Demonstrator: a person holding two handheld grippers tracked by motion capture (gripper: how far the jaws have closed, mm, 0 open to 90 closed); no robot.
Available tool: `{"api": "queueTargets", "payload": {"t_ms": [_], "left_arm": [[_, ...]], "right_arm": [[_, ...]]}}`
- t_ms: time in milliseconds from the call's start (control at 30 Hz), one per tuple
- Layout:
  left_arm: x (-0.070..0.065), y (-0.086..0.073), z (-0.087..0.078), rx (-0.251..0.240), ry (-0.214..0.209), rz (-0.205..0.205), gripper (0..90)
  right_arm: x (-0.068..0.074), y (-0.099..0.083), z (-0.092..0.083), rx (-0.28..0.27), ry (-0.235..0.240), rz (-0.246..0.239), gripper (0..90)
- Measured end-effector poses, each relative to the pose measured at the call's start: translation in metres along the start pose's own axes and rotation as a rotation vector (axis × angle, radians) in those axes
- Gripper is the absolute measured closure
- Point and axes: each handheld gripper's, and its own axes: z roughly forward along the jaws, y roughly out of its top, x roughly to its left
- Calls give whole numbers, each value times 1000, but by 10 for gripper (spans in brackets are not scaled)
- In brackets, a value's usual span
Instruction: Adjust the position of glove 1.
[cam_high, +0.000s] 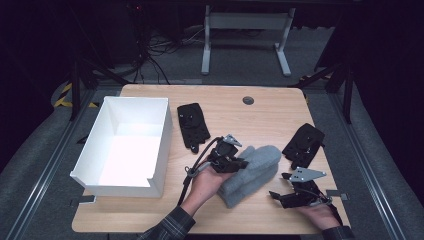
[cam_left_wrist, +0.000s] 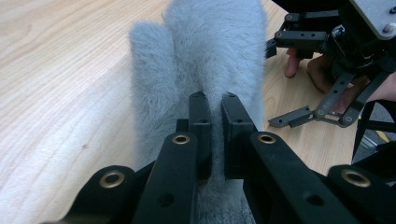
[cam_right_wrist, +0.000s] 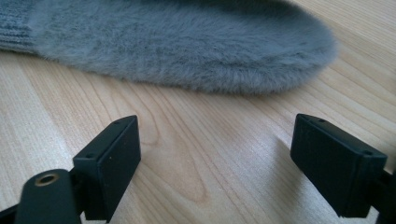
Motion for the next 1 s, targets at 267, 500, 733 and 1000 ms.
{"api": "queueTargets", "payload": {"t_ms": [267, 500, 733, 1000], "left_arm": [[-6, -5, 16, 19, 5, -18, 854], [-8, -9, 22, 30, 18, 9, 784], [-7, -6, 9, 0, 53, 71, 566], [11, -12, -14, -12, 81, 67, 842]], "right_arm": [[0, 0, 0, 0, 0, 1, 165], [0, 0, 0, 0, -1, 0, 165], [0, 0, 0, -1, -1, 1, 172], [3, 5, -11, -31, 5, 25, 427]]}}
